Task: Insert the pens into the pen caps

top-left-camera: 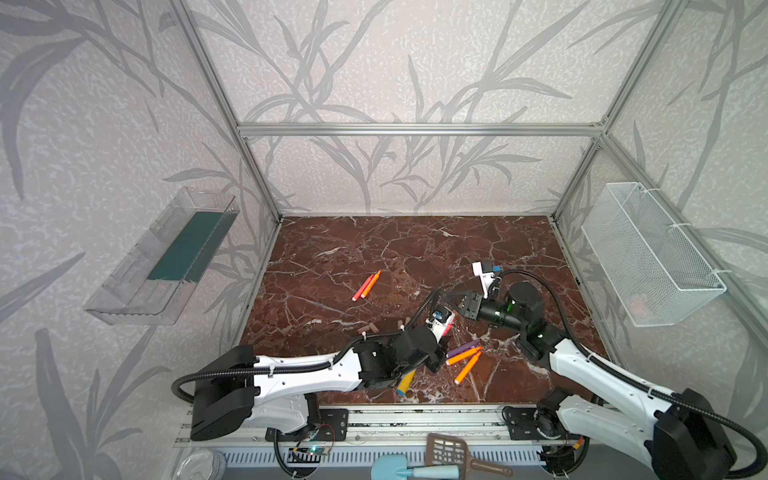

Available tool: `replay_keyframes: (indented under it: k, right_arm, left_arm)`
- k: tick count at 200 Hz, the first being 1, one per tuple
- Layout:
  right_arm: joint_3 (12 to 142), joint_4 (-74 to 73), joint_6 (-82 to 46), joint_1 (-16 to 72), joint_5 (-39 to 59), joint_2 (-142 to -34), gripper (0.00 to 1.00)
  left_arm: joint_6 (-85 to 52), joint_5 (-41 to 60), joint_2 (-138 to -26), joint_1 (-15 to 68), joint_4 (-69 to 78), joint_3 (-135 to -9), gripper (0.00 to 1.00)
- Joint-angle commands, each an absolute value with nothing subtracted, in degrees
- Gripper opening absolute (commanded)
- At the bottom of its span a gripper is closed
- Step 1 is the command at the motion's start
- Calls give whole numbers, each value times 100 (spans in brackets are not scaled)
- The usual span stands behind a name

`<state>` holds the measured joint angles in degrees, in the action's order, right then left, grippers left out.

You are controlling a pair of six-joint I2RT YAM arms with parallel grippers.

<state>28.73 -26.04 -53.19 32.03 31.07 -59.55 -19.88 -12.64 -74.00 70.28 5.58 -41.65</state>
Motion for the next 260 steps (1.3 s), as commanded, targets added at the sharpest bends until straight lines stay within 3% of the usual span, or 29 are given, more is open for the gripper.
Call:
replay_keyframes:
  k: [1,260]
  right_arm:
    - [2840,-2805,-5344,3247,3255,-5964,0]
    - [2856,-2794,-5239,3645,3006,-5996,0]
  left_arm:
    - [-1916,-1480,-7417,7034,606,-4171,0]
    - [-1605,-1753,-7310,7031,636,-4435,0]
